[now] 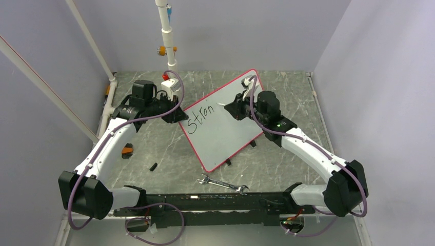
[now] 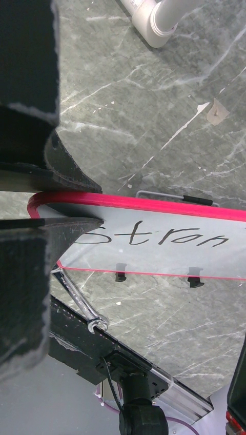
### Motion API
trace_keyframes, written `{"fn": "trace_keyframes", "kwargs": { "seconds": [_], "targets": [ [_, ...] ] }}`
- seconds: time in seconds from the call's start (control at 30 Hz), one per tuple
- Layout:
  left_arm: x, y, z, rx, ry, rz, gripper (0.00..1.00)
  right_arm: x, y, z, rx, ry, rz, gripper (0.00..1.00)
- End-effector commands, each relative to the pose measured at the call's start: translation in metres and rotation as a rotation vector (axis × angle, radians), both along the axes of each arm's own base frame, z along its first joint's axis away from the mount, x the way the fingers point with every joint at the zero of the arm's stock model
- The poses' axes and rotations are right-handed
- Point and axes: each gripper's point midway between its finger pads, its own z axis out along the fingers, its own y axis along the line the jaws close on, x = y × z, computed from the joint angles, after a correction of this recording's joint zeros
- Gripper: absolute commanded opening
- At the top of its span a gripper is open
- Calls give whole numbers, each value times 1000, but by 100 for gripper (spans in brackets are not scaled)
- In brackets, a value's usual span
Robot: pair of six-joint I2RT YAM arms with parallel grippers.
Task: Write a sentence on the whiteboard
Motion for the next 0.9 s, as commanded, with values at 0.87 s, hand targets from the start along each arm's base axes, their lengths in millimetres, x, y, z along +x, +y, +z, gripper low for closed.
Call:
{"fn": "trace_keyframes", "kwargs": {
  "seconds": [0.87],
  "targets": [
    [15, 20, 0, 134, -117, 47, 0, 1, 17, 5, 33, -2, 72, 0]
  ]
}}
